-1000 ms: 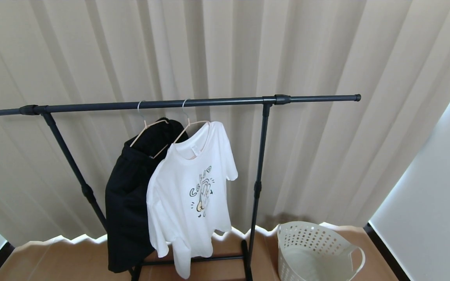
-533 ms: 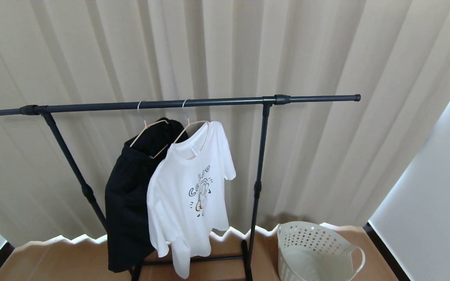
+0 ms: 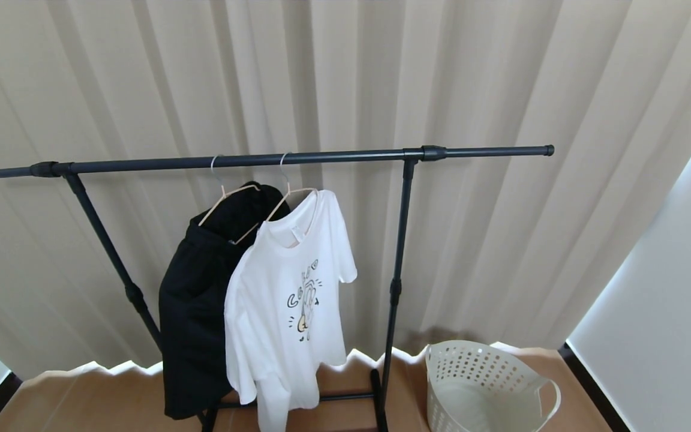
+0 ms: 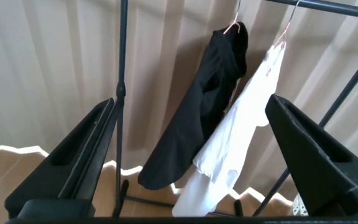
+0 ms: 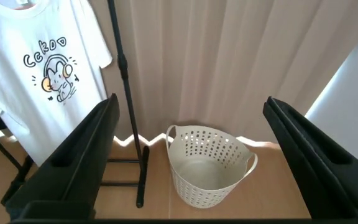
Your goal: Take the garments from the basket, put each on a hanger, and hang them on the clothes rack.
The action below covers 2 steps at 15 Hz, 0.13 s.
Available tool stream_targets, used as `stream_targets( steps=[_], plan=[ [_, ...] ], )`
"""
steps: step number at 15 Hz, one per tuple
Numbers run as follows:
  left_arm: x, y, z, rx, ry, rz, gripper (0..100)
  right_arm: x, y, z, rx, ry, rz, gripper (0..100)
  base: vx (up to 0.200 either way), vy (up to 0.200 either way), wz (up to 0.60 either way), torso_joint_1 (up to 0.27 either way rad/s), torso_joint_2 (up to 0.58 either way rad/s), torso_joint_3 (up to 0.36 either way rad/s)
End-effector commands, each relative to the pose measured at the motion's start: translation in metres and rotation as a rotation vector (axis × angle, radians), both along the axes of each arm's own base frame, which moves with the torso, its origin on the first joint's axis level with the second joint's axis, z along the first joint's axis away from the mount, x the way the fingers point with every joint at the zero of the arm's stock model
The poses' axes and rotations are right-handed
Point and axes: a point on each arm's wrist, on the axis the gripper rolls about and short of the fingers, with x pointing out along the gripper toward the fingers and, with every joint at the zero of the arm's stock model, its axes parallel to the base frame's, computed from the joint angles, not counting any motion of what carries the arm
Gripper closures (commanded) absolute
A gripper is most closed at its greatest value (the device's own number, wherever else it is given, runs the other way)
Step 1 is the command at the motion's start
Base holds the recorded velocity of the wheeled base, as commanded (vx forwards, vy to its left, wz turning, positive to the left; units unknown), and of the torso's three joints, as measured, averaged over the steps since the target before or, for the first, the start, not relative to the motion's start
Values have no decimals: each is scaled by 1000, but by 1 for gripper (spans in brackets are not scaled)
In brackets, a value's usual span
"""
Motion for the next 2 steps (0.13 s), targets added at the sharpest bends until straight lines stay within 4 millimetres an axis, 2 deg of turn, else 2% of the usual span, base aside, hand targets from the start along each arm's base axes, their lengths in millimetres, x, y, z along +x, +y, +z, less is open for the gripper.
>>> stream_targets(
  steps=[1, 2],
  plan=[
    [0, 0, 0, -1, 3, 0, 0, 0, 0, 0, -2, -2, 1, 0, 0, 0, 0, 0, 0, 0],
    [0, 0, 0, -1, 3, 0, 0, 0, 0, 0, 0, -1, 1, 0, 0, 0, 0, 0, 0, 0]
  ],
)
